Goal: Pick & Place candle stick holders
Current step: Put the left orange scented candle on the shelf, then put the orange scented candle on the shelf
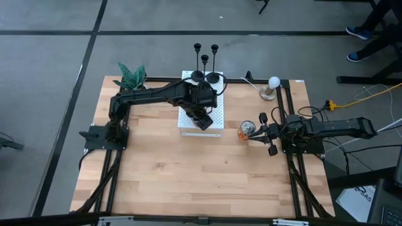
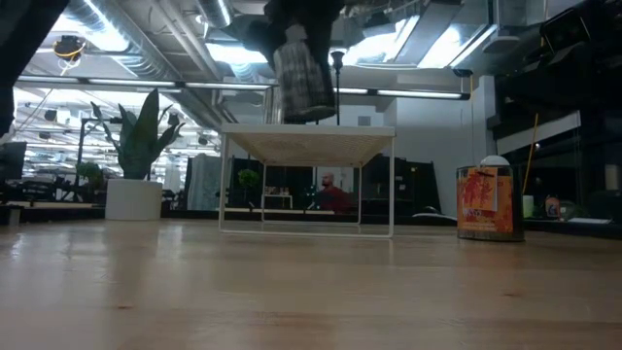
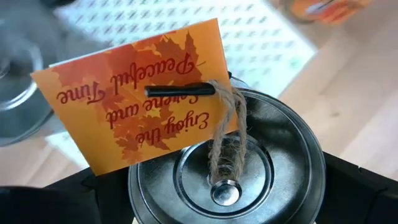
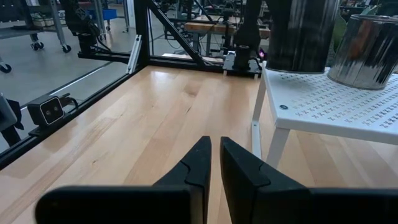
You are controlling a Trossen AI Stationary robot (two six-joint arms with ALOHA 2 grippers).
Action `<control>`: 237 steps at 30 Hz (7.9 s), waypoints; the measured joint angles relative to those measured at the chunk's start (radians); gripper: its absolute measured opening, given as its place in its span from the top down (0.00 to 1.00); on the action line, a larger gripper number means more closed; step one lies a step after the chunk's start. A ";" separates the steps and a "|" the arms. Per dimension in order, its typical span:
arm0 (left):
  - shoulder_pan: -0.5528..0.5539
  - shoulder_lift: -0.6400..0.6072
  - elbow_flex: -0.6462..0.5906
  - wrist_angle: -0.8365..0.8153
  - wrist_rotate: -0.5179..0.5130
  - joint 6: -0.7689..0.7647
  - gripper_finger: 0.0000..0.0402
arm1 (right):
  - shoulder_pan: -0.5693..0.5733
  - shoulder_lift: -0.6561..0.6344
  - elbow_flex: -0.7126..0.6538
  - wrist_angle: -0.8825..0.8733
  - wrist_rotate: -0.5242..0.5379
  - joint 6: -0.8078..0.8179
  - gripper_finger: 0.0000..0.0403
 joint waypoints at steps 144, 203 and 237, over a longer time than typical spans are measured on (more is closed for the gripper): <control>-0.283 -0.122 -0.046 0.474 -0.184 0.394 0.00 | 0.000 0.000 0.000 0.000 0.000 0.000 0.90; -0.245 -0.883 -1.442 1.608 0.033 0.442 0.00 | 0.000 0.000 0.000 0.000 0.000 0.000 0.90; -0.244 -1.457 -2.111 1.759 -0.138 0.442 0.00 | 0.000 0.000 0.000 0.000 0.000 0.000 0.90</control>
